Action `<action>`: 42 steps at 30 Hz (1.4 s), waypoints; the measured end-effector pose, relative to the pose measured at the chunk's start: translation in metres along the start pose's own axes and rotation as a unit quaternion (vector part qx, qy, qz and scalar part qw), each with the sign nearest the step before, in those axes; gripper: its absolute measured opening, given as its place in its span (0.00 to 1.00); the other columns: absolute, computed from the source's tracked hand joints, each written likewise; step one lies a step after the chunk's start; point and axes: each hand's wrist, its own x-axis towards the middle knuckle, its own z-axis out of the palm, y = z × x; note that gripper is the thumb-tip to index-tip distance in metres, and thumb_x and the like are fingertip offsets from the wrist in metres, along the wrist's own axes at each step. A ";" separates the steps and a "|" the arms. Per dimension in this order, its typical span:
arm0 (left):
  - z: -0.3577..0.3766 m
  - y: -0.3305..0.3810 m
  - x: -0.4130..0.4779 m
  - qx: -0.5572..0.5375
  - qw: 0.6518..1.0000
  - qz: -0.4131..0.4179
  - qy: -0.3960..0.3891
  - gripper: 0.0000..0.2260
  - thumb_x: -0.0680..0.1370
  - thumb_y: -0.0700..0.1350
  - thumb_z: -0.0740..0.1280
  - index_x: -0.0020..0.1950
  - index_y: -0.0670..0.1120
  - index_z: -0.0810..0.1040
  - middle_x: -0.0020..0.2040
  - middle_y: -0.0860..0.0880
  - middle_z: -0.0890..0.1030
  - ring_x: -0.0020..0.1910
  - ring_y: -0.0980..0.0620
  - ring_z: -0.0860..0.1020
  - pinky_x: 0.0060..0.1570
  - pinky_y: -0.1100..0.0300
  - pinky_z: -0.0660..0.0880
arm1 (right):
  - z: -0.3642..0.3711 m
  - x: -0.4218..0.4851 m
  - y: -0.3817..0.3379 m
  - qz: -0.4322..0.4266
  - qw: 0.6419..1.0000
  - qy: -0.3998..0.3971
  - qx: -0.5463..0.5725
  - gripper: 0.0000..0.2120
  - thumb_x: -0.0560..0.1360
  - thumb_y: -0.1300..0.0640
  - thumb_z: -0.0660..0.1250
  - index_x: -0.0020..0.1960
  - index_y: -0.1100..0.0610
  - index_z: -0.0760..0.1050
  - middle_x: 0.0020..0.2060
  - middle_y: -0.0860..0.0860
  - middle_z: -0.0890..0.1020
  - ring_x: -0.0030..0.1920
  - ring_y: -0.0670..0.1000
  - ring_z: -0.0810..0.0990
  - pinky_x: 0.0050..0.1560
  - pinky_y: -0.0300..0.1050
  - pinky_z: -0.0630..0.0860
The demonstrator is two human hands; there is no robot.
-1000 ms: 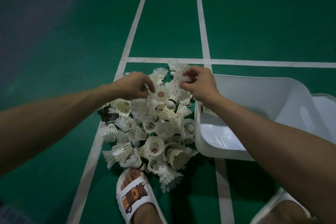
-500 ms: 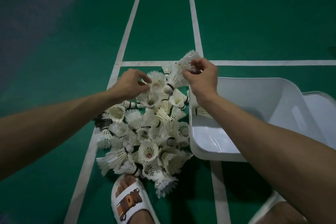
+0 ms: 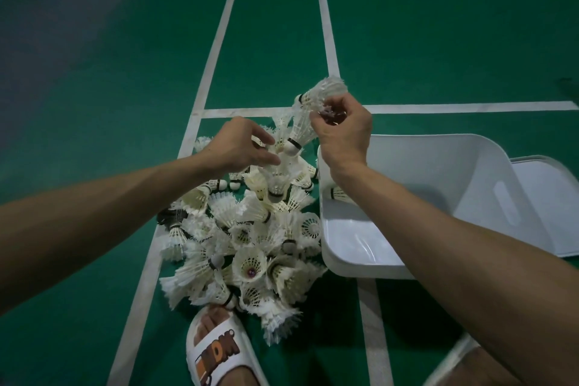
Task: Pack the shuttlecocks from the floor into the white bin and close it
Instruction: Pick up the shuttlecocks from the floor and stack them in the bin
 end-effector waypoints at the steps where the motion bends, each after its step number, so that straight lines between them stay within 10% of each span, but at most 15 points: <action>1: 0.001 0.004 0.000 0.004 1.000 0.002 0.001 0.21 0.67 0.43 0.77 0.58 0.40 0.80 0.58 0.43 0.81 0.41 0.55 0.82 0.48 0.56 0.80 | 0.000 0.000 0.000 0.001 1.000 0.003 0.004 0.10 0.70 0.66 0.74 0.43 0.54 0.76 0.37 0.44 0.79 0.39 0.44 0.79 0.48 0.39 0.80; 15: 0.014 0.040 0.015 0.071 0.997 -0.016 0.022 0.15 0.71 0.37 0.73 0.57 0.39 0.80 0.52 0.43 0.83 0.34 0.50 0.79 0.23 0.62 0.73 | -0.012 0.001 0.003 0.096 0.988 -0.001 0.118 0.14 0.68 0.67 0.75 0.36 0.53 0.74 0.31 0.45 0.75 0.33 0.44 0.73 0.39 0.39 0.75; 23: 0.016 0.064 0.022 0.084 0.996 0.000 0.019 0.13 0.68 0.43 0.77 0.51 0.42 0.84 0.46 0.46 0.84 0.38 0.52 0.81 0.33 0.61 0.79 | -0.034 0.009 -0.003 0.088 0.986 0.004 0.144 0.14 0.69 0.66 0.75 0.43 0.52 0.73 0.40 0.51 0.79 0.42 0.52 0.79 0.50 0.58 0.80; 29: 0.024 0.092 0.032 0.120 0.993 0.012 0.015 0.16 0.70 0.40 0.75 0.56 0.38 0.81 0.54 0.42 0.82 0.34 0.56 0.77 0.23 0.71 0.70 | -0.074 0.025 -0.005 0.008 0.996 0.014 0.084 0.25 0.71 0.64 0.73 0.57 0.49 0.61 0.40 0.50 0.77 0.39 0.50 0.80 0.43 0.49 0.82; 36: 0.050 0.123 0.045 0.158 0.985 0.063 -0.017 0.13 0.69 0.40 0.76 0.53 0.40 0.83 0.53 0.43 0.83 0.37 0.56 0.80 0.32 0.67 0.75 | -0.136 0.053 0.008 -0.040 0.998 0.008 -0.044 0.22 0.76 0.65 0.67 0.67 0.51 0.72 0.42 0.38 0.71 0.36 0.31 0.73 0.41 0.28 0.72; 42: 0.089 0.144 0.045 0.188 0.967 0.135 -0.105 0.12 0.67 0.43 0.78 0.49 0.44 0.84 0.47 0.48 0.83 0.39 0.55 0.82 0.39 0.60 0.80 | -0.191 0.063 0.044 0.052 0.996 0.002 -0.069 0.17 0.72 0.61 0.73 0.55 0.44 0.74 0.45 0.49 0.79 0.47 0.52 0.81 0.49 0.55 0.81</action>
